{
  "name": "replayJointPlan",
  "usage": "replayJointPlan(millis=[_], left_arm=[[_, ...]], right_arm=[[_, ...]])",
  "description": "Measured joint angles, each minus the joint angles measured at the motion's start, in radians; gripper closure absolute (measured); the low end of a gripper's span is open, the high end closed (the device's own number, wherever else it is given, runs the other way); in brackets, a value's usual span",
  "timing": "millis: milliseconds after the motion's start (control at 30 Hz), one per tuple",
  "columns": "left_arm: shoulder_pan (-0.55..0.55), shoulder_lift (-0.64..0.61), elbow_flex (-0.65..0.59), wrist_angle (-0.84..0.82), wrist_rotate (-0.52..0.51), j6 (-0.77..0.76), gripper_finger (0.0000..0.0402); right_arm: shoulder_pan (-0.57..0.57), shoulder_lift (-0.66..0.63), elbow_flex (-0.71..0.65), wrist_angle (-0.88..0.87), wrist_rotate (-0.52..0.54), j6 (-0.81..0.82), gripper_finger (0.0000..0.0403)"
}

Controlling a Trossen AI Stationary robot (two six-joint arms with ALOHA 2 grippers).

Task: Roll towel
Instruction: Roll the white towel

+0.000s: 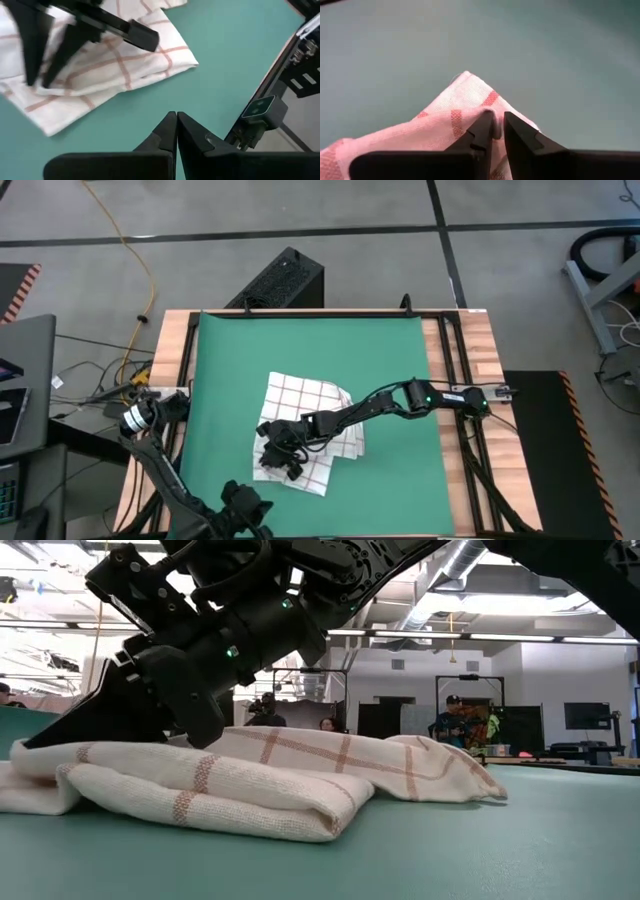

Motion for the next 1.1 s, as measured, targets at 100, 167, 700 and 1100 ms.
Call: replayJointPlan(millis=[100, 167, 700, 1100], left_arm=[[-0.008, 0.000, 0.012, -0.050, -0.001, -0.059, 0.0402], [-0.007, 0.000, 0.012, -0.066, 0.010, -0.075, 0.0401], [-0.031, 0.005, 0.003, -0.304, -0.028, -0.243, 0.0402], [0.071, 0.046, -0.081, -0.167, -0.248, -0.128, 0.0401]], right_arm=[[0.000, 0.000, 0.000, 0.000, 0.000, 0.022, 0.0313], [0.000, 0.000, 0.000, 0.000, -0.001, 0.043, 0.0291], [0.008, -0.175, 0.056, -0.271, 0.026, -0.011, 0.0162], [-0.043, -0.479, 0.006, -1.003, -0.066, -0.004, 0.0168]])
